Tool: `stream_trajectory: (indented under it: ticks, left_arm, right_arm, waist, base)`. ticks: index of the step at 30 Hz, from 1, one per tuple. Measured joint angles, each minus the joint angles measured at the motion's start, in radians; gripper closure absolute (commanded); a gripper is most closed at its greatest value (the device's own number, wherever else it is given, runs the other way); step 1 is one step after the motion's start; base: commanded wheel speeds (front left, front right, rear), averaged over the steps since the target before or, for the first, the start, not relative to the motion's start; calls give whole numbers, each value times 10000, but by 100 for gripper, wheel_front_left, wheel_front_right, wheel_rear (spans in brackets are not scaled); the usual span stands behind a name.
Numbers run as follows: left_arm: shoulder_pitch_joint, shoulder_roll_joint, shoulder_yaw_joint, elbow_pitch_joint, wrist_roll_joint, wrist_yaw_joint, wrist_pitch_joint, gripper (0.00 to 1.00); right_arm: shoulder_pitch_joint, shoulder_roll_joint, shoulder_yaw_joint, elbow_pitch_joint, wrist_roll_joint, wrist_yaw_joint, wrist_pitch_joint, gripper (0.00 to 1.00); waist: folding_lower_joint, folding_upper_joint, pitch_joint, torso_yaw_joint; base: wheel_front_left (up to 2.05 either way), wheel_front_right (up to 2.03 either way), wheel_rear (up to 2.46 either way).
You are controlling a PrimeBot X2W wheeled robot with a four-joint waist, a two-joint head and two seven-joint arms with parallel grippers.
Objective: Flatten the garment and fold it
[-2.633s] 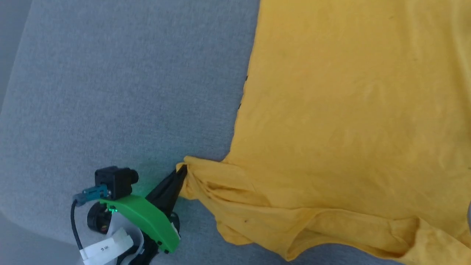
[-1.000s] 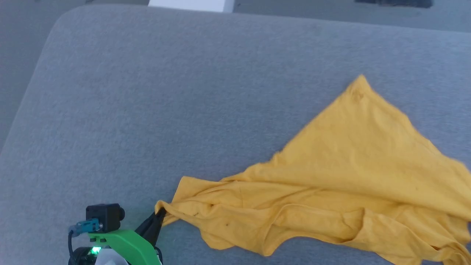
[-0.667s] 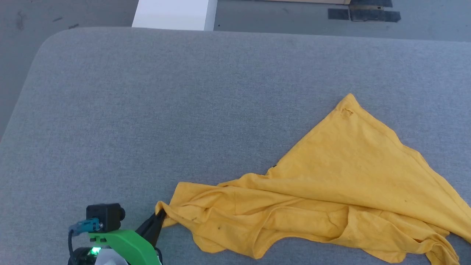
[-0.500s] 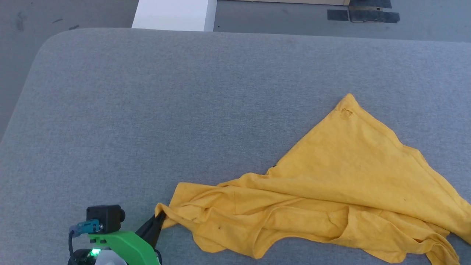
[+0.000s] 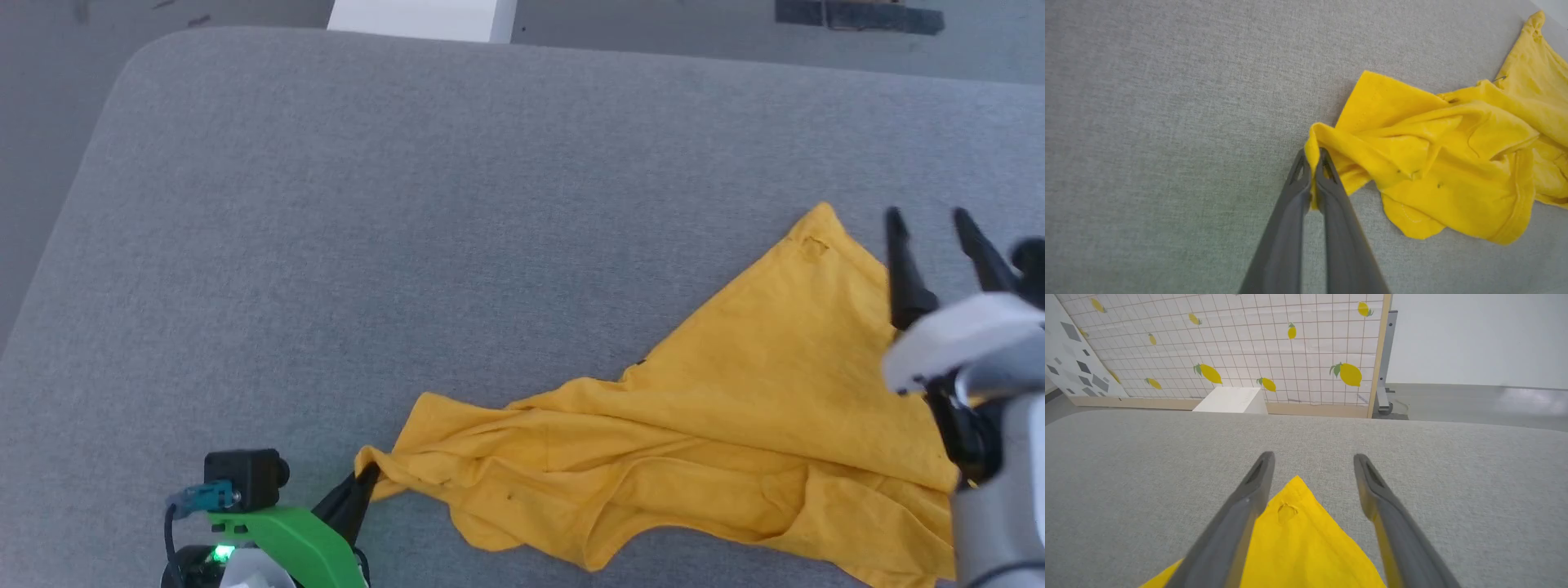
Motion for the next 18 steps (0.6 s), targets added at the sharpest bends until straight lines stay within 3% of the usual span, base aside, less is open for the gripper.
stream_trajectory:
  ticks: [4,9,17,18]
  left_arm:
    - [-137,-23,-40,59,-12,-27,-33,100]
    - [-318,-109,-153,92,-15,-90,-88,100]
    - [-480,-318,-326,240,-33,-151,-167,100]
    - [-488,-334,-337,267,-46,-153,-182,100]
  right_arm:
    - [-1074,-207,535,1626,-198,0,347,0]
    - [-2480,-257,453,3394,-823,0,1728,0]
    - [-3711,-182,-224,4773,-2314,0,4334,0]
    - [-3808,-174,-313,4782,-2520,2,4646,23]
  waist:
    - [0,0,176,166]
    - [0,0,411,413]
    - [0,0,714,872]
    - [0,0,742,928]
  base:
    - [0,0,0]
    - [0,0,0]
    - [0,0,0]
    - [0,0,0]
